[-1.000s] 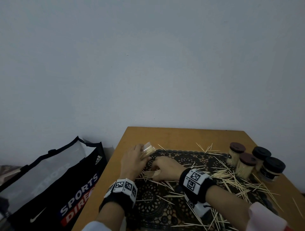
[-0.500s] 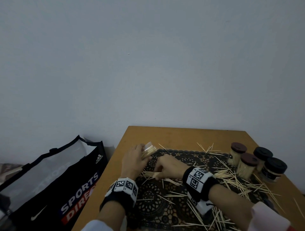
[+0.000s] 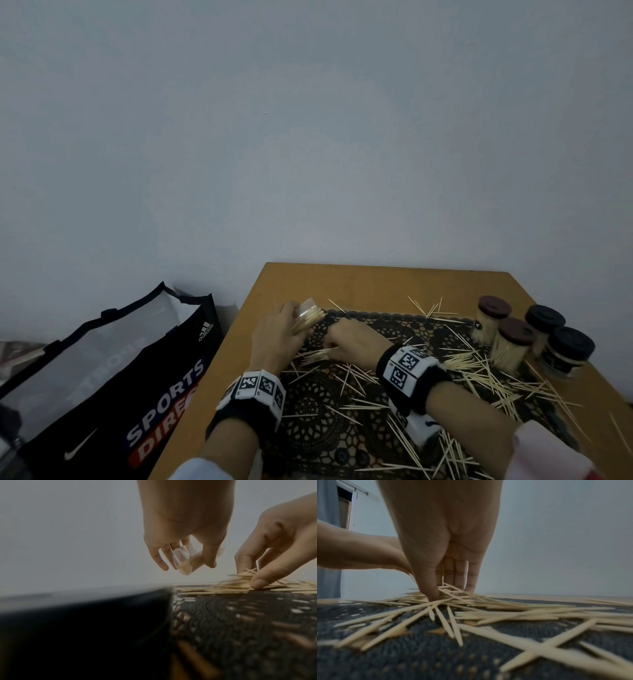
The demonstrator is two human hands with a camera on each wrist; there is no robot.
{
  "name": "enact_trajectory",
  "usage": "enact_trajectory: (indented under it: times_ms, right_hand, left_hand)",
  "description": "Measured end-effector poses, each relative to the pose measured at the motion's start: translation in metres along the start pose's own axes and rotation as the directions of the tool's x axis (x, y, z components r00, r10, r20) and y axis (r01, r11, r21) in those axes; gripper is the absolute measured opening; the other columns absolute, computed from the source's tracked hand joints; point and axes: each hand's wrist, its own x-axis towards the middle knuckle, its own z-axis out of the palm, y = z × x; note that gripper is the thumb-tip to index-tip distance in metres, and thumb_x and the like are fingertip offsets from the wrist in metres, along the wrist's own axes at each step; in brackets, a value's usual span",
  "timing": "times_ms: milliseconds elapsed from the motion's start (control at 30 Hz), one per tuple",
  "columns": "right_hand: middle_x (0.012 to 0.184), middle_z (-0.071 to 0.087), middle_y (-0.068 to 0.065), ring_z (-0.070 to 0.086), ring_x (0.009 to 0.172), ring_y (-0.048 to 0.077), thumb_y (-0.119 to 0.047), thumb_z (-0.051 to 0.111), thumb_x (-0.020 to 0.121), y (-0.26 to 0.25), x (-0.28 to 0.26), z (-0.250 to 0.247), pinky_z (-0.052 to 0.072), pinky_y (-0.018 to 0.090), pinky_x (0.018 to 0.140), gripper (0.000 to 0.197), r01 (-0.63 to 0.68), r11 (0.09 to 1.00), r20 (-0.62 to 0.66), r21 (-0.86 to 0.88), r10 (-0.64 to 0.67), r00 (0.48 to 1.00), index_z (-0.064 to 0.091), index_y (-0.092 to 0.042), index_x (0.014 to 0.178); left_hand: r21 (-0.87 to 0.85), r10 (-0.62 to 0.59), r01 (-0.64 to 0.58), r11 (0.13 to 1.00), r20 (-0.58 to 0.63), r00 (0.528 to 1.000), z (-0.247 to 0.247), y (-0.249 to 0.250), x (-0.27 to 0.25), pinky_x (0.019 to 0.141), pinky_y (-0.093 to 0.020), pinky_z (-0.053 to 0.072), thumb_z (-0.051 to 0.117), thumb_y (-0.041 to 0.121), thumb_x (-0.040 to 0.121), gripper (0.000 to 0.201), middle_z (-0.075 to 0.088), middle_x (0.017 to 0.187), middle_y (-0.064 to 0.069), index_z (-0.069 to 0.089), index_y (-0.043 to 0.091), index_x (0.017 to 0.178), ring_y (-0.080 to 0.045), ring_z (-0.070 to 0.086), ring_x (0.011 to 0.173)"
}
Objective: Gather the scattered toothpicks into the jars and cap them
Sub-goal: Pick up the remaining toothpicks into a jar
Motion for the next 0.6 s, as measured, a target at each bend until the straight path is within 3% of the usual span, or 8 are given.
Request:
enact_trajectory:
  times_ms: [100, 233, 467, 600]
  right_hand:
    - [0.099, 0.067, 0.009, 0.061, 0.095, 0.025, -0.023, 0.064, 0.09, 0.001, 0.0015, 0.0002, 0.051, 0.041, 0.083, 0.017, -0.006, 1.0, 0.012, -0.021, 0.006, 1.0, 0.071, -0.008, 0.096]
    - [0.102, 0.067, 0.009, 0.061, 0.096, 0.027, -0.022, 0.057, 0.094, 0.0017, 0.0008, 0.0014, 0.051, 0.04, 0.08, 0.019, -0.003, 0.997, -0.029, -0.076, 0.001, 1.0, 0.07, -0.01, 0.098]
    - [0.09, 0.068, 0.001, 0.063, 0.086, 0.021, -0.016, 0.048, 0.098, 0.0028, -0.0026, -0.0042, 0.036, 0.028, 0.065, 0.021, -0.15, 0.978, -0.284, -0.143, 0.105, 0.953, 0.069, -0.018, 0.097]
    - [0.09, 0.07, -0.003, 0.065, 0.082, 0.017, -0.011, 0.048, 0.097, 0.0047, -0.002, -0.0075, 0.048, 0.029, 0.068, 0.022, -0.248, 0.969, -0.398, 0.007, 0.231, 0.888, 0.068, -0.019, 0.092]
  left_hand:
    - [0.005, -0.004, 0.004, 1.0, 0.012, 1.0, 0.0002, -0.0003, -0.0002, 0.081, -0.035, 0.053, 0.072, 0.044, 0.081, 0.05, 0.062, 0.114, 0.006, 0.052, 0.026, 0.123, -0.013, 0.058, 0.1]
    - [0.02, -0.013, 0.013, 1.0, 0.016, 1.0, 0.0007, -0.001, -0.0006, 0.081, -0.031, 0.051, 0.071, 0.045, 0.082, 0.05, 0.061, 0.114, 0.006, 0.051, 0.026, 0.124, -0.013, 0.057, 0.1]
    - [0.084, -0.104, 0.109, 0.991, -0.059, 0.993, -0.0069, 0.0001, -0.0026, 0.08, -0.029, 0.047, 0.07, 0.036, 0.084, 0.049, 0.059, 0.118, 0.004, 0.051, 0.021, 0.127, -0.017, 0.056, 0.105]
    - [0.095, -0.123, 0.128, 0.987, -0.06, 0.991, -0.007, -0.002, -0.0033, 0.078, -0.028, 0.043, 0.07, 0.031, 0.084, 0.045, 0.058, 0.118, 0.004, 0.053, 0.021, 0.124, -0.017, 0.054, 0.106]
